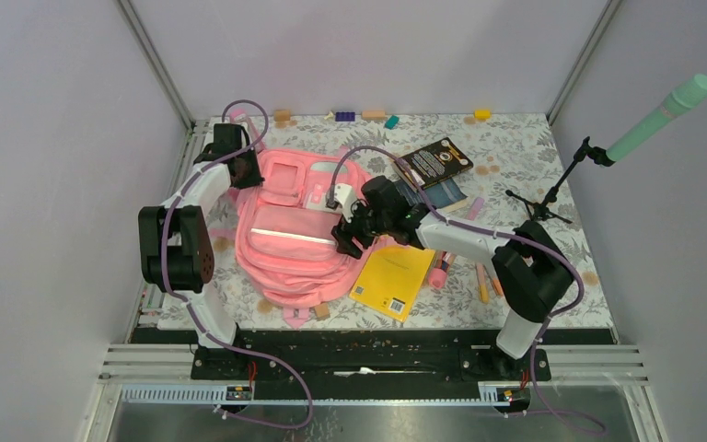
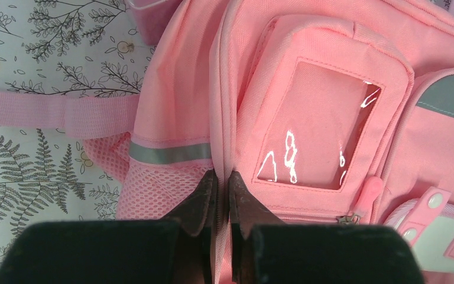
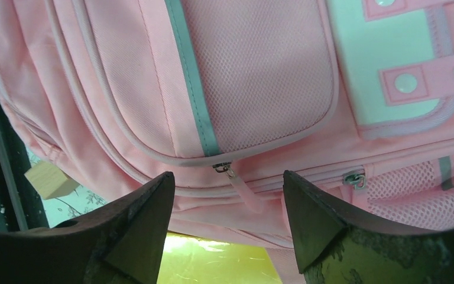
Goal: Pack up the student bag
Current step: Unzip the student bag at the center of the board.
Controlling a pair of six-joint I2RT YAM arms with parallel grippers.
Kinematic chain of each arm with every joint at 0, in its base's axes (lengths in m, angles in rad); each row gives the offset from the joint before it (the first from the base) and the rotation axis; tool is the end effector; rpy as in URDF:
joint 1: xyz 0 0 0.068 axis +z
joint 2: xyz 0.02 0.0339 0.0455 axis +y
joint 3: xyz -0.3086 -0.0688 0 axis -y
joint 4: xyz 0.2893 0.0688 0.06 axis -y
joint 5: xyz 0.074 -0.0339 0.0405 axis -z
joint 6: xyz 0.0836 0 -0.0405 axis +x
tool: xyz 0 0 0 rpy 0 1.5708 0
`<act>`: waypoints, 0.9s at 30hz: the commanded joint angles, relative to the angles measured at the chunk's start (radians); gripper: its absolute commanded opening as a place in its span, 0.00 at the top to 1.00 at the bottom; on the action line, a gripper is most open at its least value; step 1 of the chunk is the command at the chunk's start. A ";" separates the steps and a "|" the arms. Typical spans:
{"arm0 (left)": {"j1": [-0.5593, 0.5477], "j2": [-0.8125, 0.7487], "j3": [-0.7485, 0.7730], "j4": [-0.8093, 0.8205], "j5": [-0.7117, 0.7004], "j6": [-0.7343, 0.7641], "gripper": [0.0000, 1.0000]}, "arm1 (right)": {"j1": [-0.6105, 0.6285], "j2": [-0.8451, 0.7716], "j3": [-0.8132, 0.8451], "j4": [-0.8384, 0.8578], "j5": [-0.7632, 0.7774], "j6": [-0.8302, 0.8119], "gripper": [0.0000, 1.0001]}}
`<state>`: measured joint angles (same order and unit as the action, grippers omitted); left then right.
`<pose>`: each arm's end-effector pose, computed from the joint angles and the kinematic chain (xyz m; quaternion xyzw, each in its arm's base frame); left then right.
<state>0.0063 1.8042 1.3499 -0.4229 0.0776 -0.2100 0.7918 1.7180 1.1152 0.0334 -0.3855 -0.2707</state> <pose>0.4783 -0.0035 0.2197 -0.0883 0.9357 -0.0708 0.3342 0.3044 0.3531 0.2225 -0.5155 0.6957 0.2837 0.4120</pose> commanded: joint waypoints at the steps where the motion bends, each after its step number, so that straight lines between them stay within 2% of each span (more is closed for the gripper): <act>1: -0.006 0.012 0.065 0.025 0.063 -0.018 1.00 | 0.003 0.039 0.073 -0.114 0.015 -0.082 0.27; 11: -0.006 0.015 0.081 0.005 0.069 -0.026 1.00 | 0.014 0.111 0.117 -0.169 0.039 -0.148 0.29; 15: -0.006 0.020 0.085 0.000 0.065 -0.026 1.00 | 0.023 0.137 0.136 -0.169 0.082 -0.166 0.36; 22: -0.006 0.016 0.099 -0.016 0.073 -0.043 1.00 | 0.027 0.143 0.133 -0.160 0.094 -0.159 0.72; 27: -0.006 0.004 0.098 -0.019 0.058 -0.056 1.00 | 0.031 0.137 0.118 -0.152 0.085 -0.129 0.89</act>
<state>0.0063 1.8236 1.3933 -0.4694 0.0872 -0.2287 0.8139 1.8496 1.2148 -0.1333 -0.3164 -0.4137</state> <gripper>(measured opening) 0.043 0.164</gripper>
